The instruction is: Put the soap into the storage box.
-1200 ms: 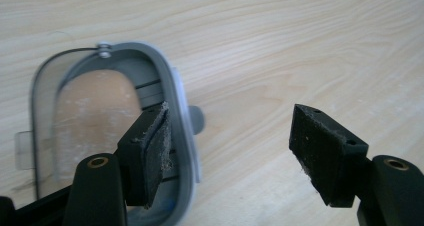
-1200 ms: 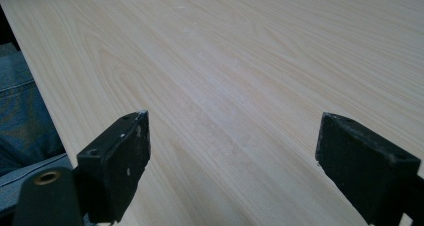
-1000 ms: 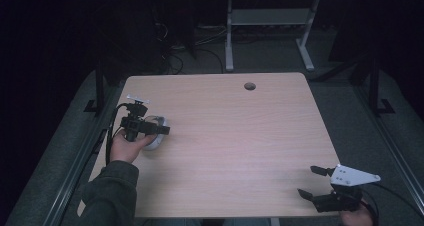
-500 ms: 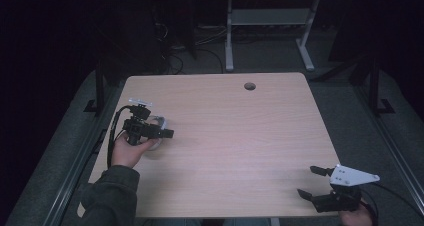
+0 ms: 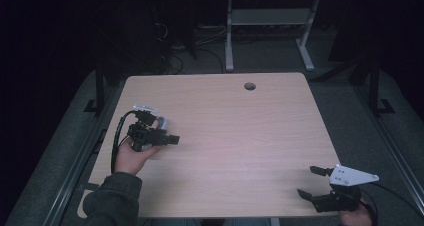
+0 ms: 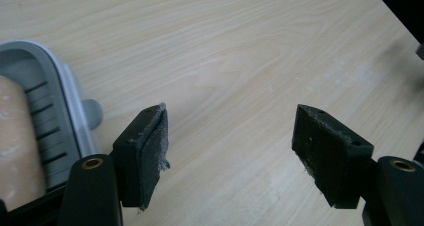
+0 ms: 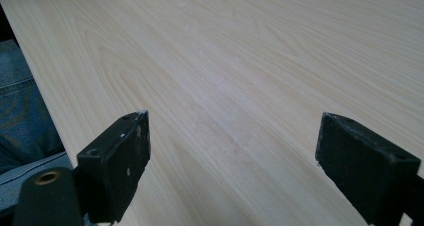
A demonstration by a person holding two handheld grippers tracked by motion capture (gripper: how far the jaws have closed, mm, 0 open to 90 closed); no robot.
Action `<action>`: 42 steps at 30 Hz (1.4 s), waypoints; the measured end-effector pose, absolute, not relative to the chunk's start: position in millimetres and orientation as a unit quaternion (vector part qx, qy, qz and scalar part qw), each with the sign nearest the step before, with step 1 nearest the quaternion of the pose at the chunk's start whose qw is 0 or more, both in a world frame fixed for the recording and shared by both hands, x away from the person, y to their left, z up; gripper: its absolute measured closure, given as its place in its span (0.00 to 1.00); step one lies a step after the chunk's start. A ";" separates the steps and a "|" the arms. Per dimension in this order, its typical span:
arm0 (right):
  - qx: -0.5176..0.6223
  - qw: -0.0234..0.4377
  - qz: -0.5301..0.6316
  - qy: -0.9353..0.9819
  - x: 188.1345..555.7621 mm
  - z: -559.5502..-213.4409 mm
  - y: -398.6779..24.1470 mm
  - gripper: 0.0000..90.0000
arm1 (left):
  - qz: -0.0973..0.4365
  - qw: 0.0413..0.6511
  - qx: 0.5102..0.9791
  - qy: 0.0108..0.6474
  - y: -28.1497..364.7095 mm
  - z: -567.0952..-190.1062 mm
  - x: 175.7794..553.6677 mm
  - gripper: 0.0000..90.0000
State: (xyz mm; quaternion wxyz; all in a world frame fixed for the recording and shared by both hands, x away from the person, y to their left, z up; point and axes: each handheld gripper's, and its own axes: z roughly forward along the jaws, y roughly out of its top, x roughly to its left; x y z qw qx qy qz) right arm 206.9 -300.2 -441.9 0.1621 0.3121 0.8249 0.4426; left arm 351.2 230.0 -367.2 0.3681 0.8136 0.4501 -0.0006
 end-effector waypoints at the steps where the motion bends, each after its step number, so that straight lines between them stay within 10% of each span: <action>1: 0.312 0.162 0.443 0.825 206.9 -441.9 -300.2 0.15 | -0.001 0.368 0.814 0.450 230.0 -367.2 351.2 0.33; 42: 0.310 0.159 0.437 0.829 209.0 -444.0 -297.0 0.15 | -0.015 0.378 0.825 0.420 215.6 -399.3 310.3 0.33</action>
